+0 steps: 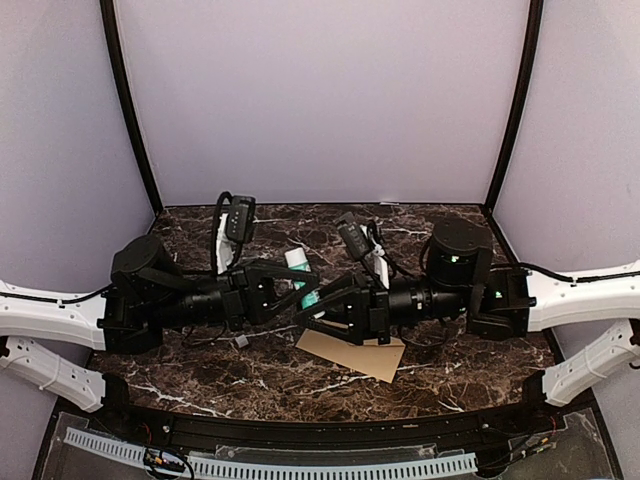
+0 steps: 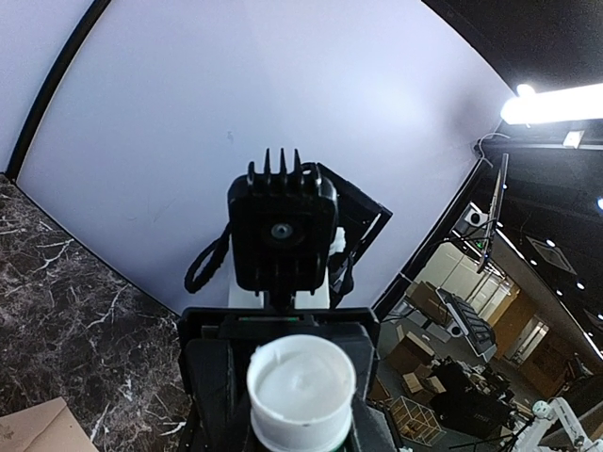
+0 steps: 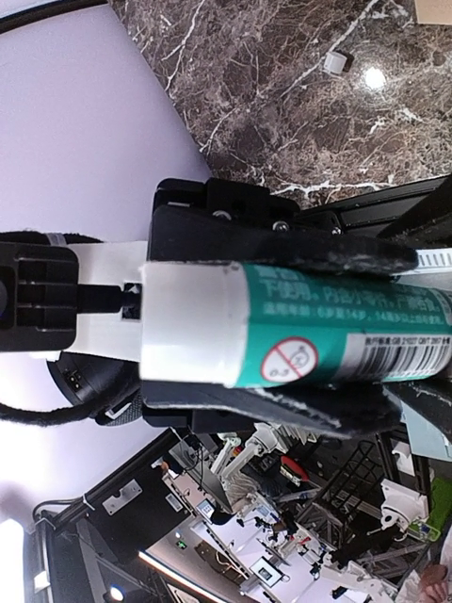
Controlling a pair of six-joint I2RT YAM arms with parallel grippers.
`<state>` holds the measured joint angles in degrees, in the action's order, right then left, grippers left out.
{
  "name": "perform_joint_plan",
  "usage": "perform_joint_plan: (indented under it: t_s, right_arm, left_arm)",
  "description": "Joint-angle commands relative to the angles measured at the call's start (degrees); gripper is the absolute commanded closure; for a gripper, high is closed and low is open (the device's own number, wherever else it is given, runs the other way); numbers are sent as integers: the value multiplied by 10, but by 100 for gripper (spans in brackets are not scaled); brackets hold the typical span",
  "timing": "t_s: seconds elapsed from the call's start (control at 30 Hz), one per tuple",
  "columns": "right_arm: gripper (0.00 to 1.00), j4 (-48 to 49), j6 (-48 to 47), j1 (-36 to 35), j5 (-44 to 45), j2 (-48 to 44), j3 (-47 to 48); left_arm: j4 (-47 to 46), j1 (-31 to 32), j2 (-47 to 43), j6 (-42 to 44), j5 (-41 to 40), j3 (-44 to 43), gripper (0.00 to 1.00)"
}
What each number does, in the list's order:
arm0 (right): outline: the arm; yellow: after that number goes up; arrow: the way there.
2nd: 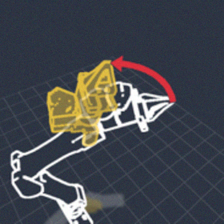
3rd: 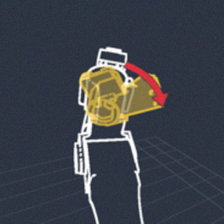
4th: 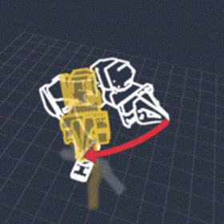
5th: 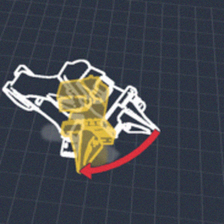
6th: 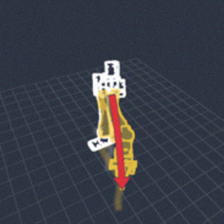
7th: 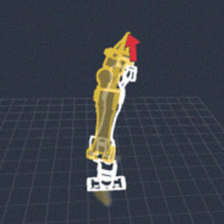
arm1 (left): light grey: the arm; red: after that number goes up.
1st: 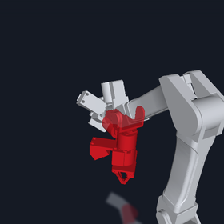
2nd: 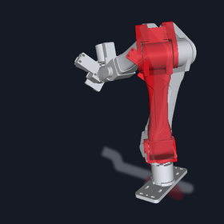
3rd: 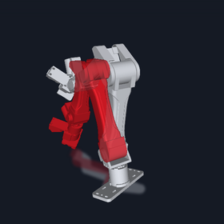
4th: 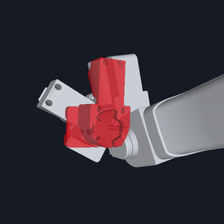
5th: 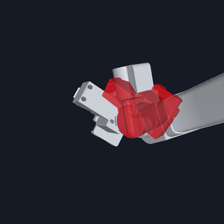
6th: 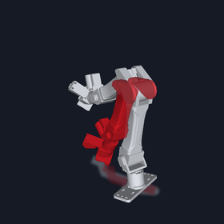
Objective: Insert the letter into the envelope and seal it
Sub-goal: Screw the solid glue.
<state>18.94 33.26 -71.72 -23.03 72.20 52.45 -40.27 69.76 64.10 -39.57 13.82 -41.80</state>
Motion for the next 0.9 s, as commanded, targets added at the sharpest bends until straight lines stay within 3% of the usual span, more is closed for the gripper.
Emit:
perform_joint_plan:
  t_s: [0.0,0.53,0.6,0.67,0.7,0.77,0.87]
  right_arm:
    - [63,40,6,4,-9,5,22]
    - [90,44,35,25,0,9,16]
    - [91,44,37,28,11,2,8]
    - [93,42,38,31,27,-8,-4]
    - [93,42,39,33,35,-13,-11]
    - [94,40,41,38,51,-26,-26]
    - [94,31,43,50,76,-48,-52]
  left_arm:
    - [-27,1,-2,10,27,5,100]
    - [10,1,13,22,66,-11,100]
    - [26,1,6,25,44,-10,93]
    - [49,1,-6,28,21,-10,77]
    - [58,1,-9,29,13,-10,60]
    - [92,1,-24,29,-15,-10,38]
    - [174,0,-53,22,-71,-4,21]
